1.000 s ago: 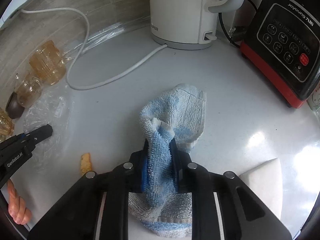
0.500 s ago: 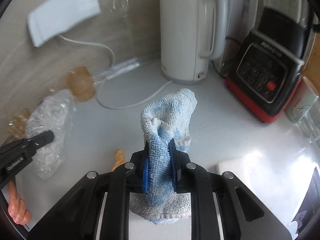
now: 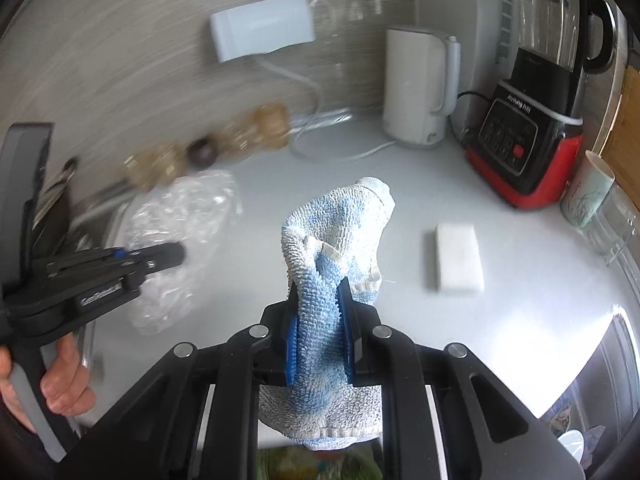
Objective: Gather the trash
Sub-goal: 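Carry the plastic bag and towel over the green basket and release both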
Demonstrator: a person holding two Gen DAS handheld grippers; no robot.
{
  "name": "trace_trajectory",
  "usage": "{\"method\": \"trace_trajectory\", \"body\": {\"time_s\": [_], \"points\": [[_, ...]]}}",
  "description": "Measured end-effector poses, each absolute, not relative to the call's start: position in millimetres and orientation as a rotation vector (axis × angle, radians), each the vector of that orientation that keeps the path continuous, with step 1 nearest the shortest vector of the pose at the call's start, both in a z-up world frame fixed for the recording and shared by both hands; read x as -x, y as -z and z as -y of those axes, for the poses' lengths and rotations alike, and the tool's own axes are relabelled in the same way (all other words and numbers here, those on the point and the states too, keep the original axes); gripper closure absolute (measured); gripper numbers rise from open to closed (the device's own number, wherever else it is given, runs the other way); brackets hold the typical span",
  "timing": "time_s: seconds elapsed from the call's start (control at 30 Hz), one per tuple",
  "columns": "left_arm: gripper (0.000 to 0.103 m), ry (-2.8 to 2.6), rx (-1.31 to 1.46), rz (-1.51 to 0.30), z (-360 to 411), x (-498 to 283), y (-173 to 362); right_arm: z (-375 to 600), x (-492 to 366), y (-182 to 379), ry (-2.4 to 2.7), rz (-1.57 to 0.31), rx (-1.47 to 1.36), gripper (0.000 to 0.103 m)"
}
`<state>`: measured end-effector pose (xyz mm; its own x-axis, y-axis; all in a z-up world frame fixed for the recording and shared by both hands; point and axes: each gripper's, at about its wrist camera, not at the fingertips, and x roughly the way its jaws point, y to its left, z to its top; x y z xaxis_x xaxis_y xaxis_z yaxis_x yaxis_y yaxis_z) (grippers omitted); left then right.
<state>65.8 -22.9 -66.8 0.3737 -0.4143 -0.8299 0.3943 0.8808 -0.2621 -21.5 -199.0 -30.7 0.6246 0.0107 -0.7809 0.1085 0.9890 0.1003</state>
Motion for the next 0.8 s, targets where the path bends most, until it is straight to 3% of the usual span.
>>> {"method": "trace_trajectory", "body": {"time_s": [0.3, 0.6, 0.7, 0.8], "points": [[0.09, 0.489, 0.003, -1.136, 23.5, 57.6, 91.8, 190.3, 130.2, 51.9, -0.081, -0.961, -0.106, 0.085], [0.089, 0.502, -0.083, -1.29, 45.7, 140.3, 155.0, 209.1, 190.3, 60.5, -0.129, -0.986, -0.13, 0.085], [0.083, 0.537, -0.088, -1.386, 54.5, 150.1, 185.5, 214.4, 197.7, 60.6, -0.136, -0.986, -0.148, 0.085], [0.066, 0.539, -0.082, -1.457, 60.3, 153.0, 210.1, 217.7, 204.5, 62.9, -0.146, -0.989, -0.164, 0.085]]}}
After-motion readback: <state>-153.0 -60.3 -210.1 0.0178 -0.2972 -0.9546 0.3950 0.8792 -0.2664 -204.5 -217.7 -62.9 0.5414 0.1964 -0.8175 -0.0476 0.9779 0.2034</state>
